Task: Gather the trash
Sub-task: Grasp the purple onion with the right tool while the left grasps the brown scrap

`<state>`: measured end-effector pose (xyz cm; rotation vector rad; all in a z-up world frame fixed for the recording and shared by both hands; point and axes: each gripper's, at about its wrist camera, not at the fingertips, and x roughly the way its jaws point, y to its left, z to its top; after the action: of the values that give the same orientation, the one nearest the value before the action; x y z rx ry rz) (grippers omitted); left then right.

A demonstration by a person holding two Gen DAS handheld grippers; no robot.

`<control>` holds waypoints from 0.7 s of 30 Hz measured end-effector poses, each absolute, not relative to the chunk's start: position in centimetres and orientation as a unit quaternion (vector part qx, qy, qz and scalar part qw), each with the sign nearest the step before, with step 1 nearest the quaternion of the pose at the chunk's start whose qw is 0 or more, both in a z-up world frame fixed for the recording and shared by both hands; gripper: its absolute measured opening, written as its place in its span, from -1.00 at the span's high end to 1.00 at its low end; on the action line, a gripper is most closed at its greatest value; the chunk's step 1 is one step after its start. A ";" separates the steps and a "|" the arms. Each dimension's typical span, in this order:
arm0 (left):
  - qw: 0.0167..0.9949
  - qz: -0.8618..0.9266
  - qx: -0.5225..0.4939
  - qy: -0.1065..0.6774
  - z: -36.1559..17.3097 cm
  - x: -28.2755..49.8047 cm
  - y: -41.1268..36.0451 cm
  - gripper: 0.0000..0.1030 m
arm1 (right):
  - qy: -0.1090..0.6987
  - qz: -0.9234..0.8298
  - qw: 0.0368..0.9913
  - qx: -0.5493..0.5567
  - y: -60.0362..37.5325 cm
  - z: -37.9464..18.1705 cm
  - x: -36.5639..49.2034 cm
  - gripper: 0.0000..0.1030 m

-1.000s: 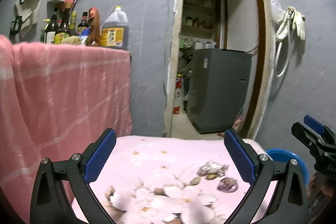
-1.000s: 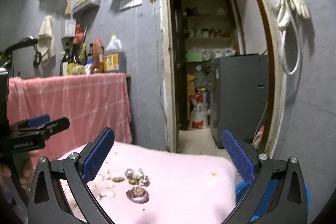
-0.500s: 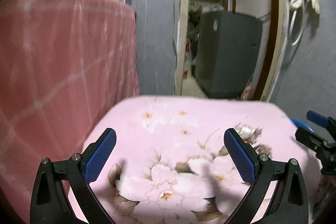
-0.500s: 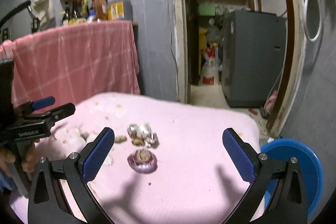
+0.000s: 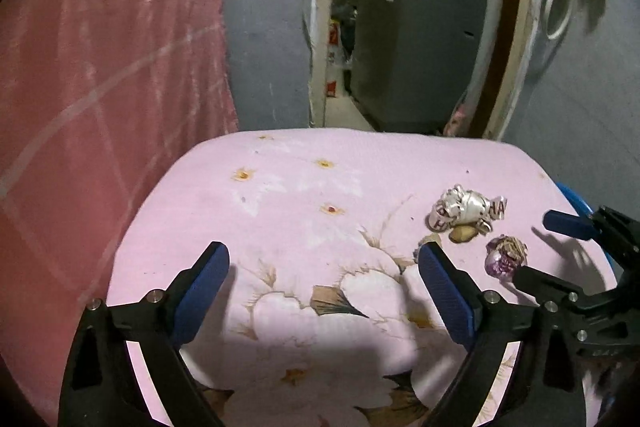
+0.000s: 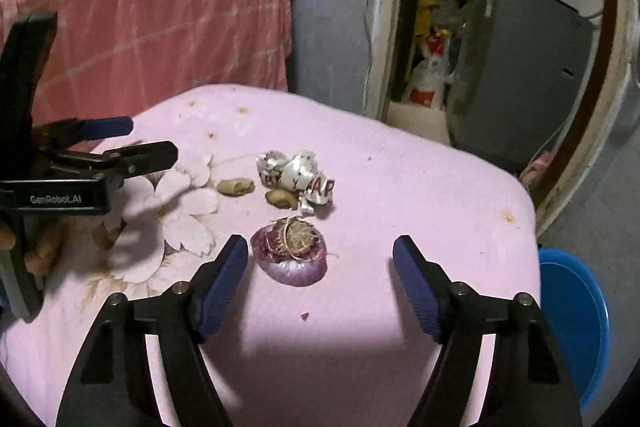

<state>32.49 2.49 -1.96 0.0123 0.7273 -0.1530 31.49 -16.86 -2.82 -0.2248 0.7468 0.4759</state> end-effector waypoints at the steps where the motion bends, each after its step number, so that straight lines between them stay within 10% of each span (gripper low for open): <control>1: 0.930 -0.078 0.010 0.358 -2.0 32.6 2.3 -0.73 | 0.366 0.235 0.894 -0.108 -16.8 -2.9 31.7 -0.43; 13: 0.909 -0.129 0.031 0.395 -2.8 34.3 -0.2 -0.07 | 0.393 0.273 0.869 -0.125 -16.1 -3.8 32.0 0.24; 21: 0.890 -0.175 0.056 0.418 -3.5 34.9 -2.4 -0.06 | 0.382 0.257 0.880 -0.115 -17.1 -3.4 31.9 0.29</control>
<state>34.93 -2.36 -3.50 0.1160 0.8673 -0.3641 31.93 -17.14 -3.40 -0.2405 0.7967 0.5359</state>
